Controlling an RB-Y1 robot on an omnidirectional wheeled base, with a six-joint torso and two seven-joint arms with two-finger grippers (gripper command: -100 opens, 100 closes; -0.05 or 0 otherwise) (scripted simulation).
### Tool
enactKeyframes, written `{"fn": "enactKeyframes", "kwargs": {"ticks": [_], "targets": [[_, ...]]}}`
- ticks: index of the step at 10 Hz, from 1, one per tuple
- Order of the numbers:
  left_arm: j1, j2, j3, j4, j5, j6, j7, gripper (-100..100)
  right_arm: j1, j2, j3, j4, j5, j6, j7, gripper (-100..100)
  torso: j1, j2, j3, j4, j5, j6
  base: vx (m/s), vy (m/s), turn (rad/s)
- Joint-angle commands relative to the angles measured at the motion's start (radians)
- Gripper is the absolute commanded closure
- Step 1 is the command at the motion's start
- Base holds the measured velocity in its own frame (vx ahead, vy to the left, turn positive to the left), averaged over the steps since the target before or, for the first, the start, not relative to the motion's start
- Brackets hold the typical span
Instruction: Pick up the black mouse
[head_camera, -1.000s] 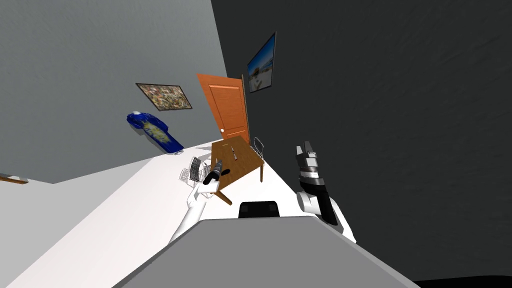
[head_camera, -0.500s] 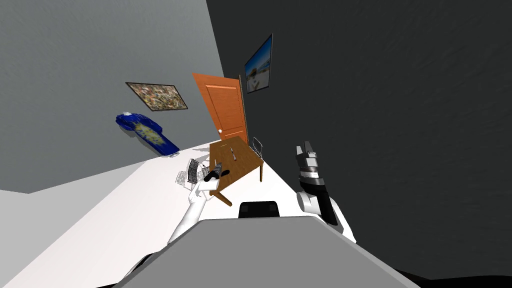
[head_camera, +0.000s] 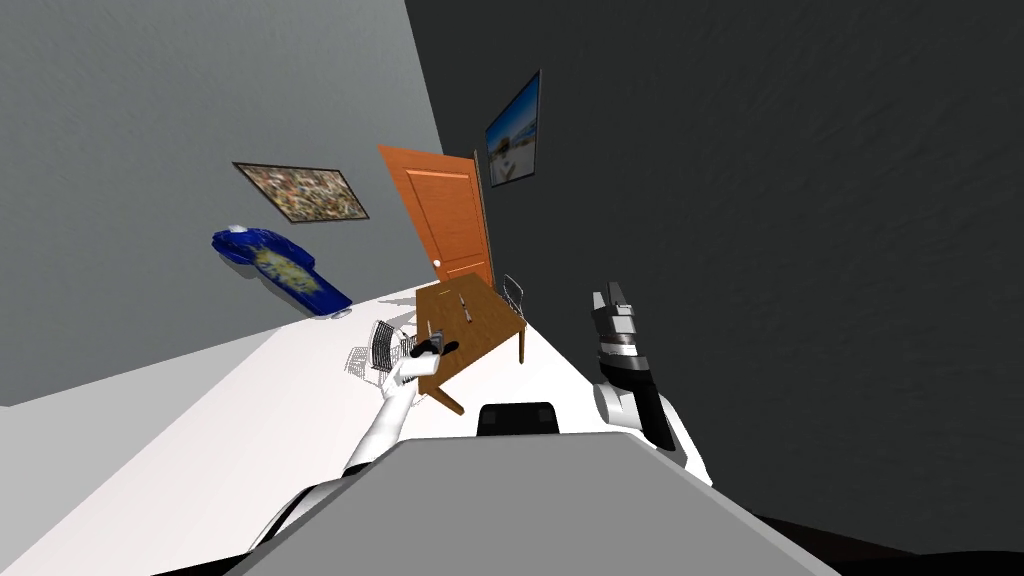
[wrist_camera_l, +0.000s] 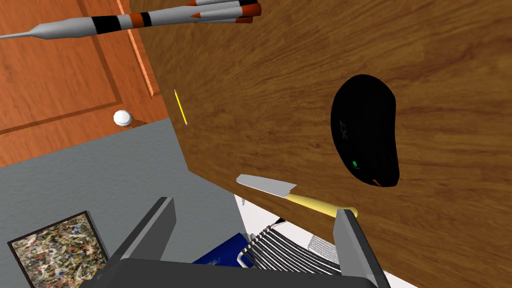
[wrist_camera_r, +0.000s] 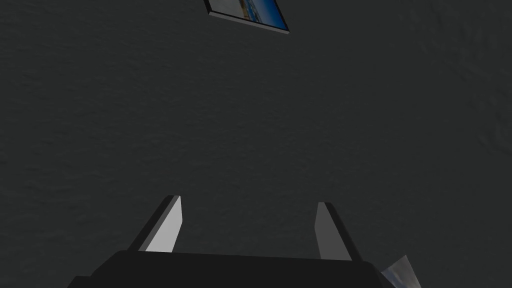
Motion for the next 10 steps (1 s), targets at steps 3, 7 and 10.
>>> {"fn": "enactKeyframes", "kwargs": {"ticks": [3,7,10], "targets": [[-0.065,0.005,0.021,0.111,0.048,0.081,0.029,-100,0.0,0.0,0.0,0.0,0.0,0.0,0.0,0,0.0,0.0,0.0,0.0,0.0,0.0,0.003,0.044,-0.069],[-0.12,0.006,0.041,0.212,0.09,0.152,0.056,-100,0.0,0.0,0.0,0.0,0.0,0.0,0.0,0,0.001,-0.001,-0.001,0.0,0.0,0.0,0.014,0.053,-0.075],[-0.17,0.008,0.058,0.299,0.129,0.217,0.081,-100,0.0,0.0,0.0,0.0,0.0,0.0,0.0,0,0.001,-0.001,-0.001,0.0,0.0,0.0,0.017,0.053,-0.077]]}}
